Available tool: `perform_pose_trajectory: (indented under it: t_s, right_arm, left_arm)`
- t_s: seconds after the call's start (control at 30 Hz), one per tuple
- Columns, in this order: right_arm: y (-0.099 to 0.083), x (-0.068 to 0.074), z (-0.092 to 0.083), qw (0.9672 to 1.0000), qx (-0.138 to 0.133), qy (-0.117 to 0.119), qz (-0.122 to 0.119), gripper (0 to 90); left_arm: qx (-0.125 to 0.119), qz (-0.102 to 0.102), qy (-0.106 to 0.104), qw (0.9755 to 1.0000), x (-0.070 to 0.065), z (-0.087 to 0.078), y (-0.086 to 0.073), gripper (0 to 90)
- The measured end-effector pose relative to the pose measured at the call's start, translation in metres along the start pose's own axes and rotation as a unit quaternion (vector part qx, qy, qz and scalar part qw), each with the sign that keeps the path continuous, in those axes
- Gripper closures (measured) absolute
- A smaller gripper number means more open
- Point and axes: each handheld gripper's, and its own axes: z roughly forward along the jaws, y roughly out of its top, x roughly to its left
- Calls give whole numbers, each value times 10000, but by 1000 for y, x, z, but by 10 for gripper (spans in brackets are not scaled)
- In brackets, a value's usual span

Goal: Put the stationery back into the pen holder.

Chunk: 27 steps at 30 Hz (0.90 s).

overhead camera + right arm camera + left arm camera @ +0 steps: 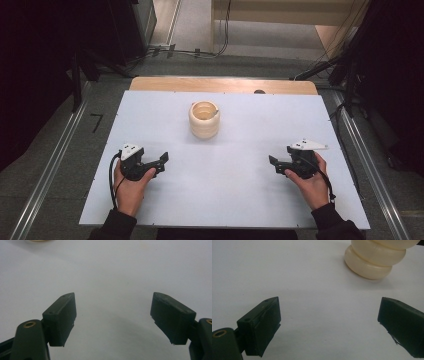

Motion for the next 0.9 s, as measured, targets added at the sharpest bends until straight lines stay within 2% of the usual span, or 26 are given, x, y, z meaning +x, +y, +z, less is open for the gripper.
perform_pose_trajectory:
  t_s: [0.33,0.83,0.9]
  right_arm:
    - [-11,-11,-15,9998,-17,-207,6,195]
    - [-37,-44,-44,9978,8,-538,382,195]
    - [-40,-47,-47,9976,-14,-495,475,195]
  left_arm:
    - [27,-9,5,10000,0,1,0,53]
    - [89,6,38,10000,-1,4,-1,53]
    - [57,27,19,10000,-3,3,-1,54]
